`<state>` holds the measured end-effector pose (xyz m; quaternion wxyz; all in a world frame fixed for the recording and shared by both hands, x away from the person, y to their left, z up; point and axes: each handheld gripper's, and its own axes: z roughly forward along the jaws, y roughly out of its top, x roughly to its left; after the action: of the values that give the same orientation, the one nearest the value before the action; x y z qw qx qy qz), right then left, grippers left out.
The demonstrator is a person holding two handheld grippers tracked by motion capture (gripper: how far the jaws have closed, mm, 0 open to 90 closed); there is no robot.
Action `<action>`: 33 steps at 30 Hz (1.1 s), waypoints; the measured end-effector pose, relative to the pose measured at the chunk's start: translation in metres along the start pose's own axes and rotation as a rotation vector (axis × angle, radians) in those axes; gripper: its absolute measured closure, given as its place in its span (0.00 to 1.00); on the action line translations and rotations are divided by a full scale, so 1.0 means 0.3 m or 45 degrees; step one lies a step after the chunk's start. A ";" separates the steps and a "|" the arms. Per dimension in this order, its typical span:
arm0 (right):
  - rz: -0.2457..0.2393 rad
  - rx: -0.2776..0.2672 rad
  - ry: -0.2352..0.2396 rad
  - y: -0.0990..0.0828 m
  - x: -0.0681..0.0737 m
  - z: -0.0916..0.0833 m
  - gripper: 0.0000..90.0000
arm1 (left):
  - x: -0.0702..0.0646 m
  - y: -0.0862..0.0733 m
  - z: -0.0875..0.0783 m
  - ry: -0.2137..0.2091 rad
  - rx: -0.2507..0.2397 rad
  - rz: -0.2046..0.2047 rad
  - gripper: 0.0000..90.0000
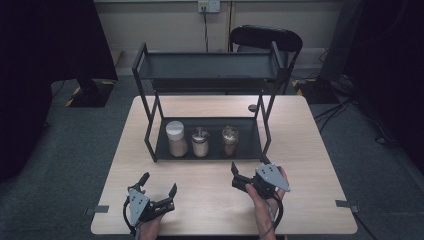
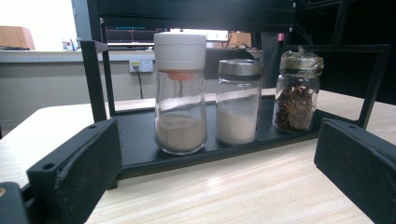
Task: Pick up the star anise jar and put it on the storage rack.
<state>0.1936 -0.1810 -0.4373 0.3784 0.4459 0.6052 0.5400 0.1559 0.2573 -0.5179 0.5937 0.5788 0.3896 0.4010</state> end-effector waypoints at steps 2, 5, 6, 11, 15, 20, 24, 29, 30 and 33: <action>0.006 -0.013 0.007 -0.006 0.001 -0.009 0.00 | 0.000 0.000 0.000 0.000 0.000 0.000 0.00; 0.009 -0.033 0.020 -0.014 -0.001 -0.020 0.00 | 0.000 0.000 0.000 0.000 0.000 0.000 0.00; 0.011 -0.033 0.024 -0.014 -0.001 -0.022 0.00 | 0.000 0.000 0.000 0.000 0.000 0.000 0.00; 0.017 -0.057 0.026 -0.025 0.001 -0.035 0.00 | 0.000 0.000 0.000 0.000 -0.001 0.000 0.00; 0.010 -0.069 0.019 -0.036 -0.002 -0.043 0.00 | 0.000 0.000 0.000 0.001 -0.001 0.001 0.00; 0.009 -0.088 0.004 -0.053 0.001 -0.056 0.00 | -0.001 0.000 0.000 0.002 -0.001 0.001 0.00; 0.014 -0.101 0.002 -0.066 0.004 -0.064 0.00 | -0.001 -0.001 -0.001 0.002 -0.002 0.001 0.00; 0.017 -0.109 -0.014 -0.087 0.009 -0.076 0.00 | -0.001 -0.001 -0.001 0.002 -0.002 0.001 0.00; 0.017 -0.110 -0.017 -0.091 0.010 -0.077 0.00 | -0.001 -0.001 -0.001 0.002 -0.002 0.001 0.00; 0.023 -0.106 -0.025 -0.101 0.013 -0.081 0.00 | -0.001 -0.001 -0.001 0.002 -0.002 0.000 0.00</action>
<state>0.1656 -0.1854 -0.4643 0.3978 0.4404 0.5745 0.5637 0.1555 0.2570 -0.5181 0.5937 0.5781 0.3898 0.4018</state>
